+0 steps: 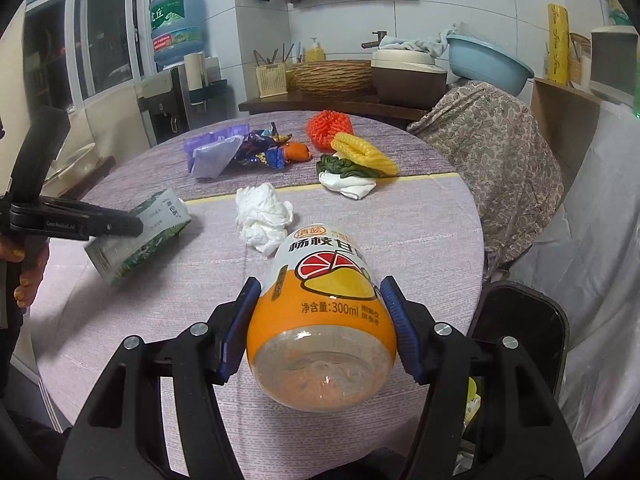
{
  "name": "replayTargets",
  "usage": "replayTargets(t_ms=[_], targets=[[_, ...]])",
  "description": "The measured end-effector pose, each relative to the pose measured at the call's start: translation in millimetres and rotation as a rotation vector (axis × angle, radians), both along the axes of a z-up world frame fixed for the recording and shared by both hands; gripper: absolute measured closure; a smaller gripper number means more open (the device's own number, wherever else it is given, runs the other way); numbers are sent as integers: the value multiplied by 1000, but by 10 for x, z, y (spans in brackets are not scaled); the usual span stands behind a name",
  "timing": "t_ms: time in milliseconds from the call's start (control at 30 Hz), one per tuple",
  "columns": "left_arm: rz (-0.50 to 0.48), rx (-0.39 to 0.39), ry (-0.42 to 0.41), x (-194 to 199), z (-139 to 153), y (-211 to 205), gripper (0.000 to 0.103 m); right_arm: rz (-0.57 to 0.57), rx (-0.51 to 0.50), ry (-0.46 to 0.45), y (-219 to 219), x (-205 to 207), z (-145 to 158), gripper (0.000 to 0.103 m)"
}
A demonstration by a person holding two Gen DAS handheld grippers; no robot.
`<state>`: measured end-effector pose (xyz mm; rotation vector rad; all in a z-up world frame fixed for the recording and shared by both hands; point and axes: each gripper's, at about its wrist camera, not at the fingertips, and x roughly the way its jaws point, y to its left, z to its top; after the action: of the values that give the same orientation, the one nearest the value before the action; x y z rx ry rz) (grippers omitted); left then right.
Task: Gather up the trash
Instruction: 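Grasp the orange-capped juice bottle with the right gripper while the left grasps the green carton, then carry the bottle to the bin and release it with the right gripper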
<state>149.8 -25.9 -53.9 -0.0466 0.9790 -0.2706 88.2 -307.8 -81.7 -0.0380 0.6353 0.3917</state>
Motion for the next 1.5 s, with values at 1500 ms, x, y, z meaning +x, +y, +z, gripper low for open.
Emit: replayTargets(t_ms=[1500], targets=[[-456, -155, -49, 208, 231, -2487, 54, -424, -33, 156, -1869, 90, -603, 41]])
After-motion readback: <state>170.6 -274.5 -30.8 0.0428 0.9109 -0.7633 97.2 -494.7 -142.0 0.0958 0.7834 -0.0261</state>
